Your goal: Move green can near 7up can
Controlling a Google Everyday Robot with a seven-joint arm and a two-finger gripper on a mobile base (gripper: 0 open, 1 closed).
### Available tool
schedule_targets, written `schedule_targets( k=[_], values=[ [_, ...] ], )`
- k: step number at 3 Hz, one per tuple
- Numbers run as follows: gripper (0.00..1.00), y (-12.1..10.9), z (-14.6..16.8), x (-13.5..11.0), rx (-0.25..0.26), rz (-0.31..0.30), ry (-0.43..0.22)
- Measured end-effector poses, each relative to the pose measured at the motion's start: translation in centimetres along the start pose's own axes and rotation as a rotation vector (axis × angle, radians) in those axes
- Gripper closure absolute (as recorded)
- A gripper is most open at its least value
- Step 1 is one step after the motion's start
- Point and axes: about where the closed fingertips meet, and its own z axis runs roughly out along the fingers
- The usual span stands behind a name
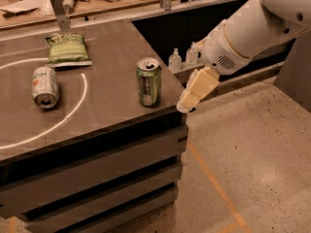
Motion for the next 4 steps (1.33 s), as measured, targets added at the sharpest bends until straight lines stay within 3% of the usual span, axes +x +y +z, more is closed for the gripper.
schedule_targets(
  k=[3, 4],
  values=[
    [0.0, -1.4, 4.0, -4.2, -0.046, -0.042, -0.095],
    [0.17, -1.0, 5.8, -5.8, -0.088, -0.052, -0.123]
  ],
)
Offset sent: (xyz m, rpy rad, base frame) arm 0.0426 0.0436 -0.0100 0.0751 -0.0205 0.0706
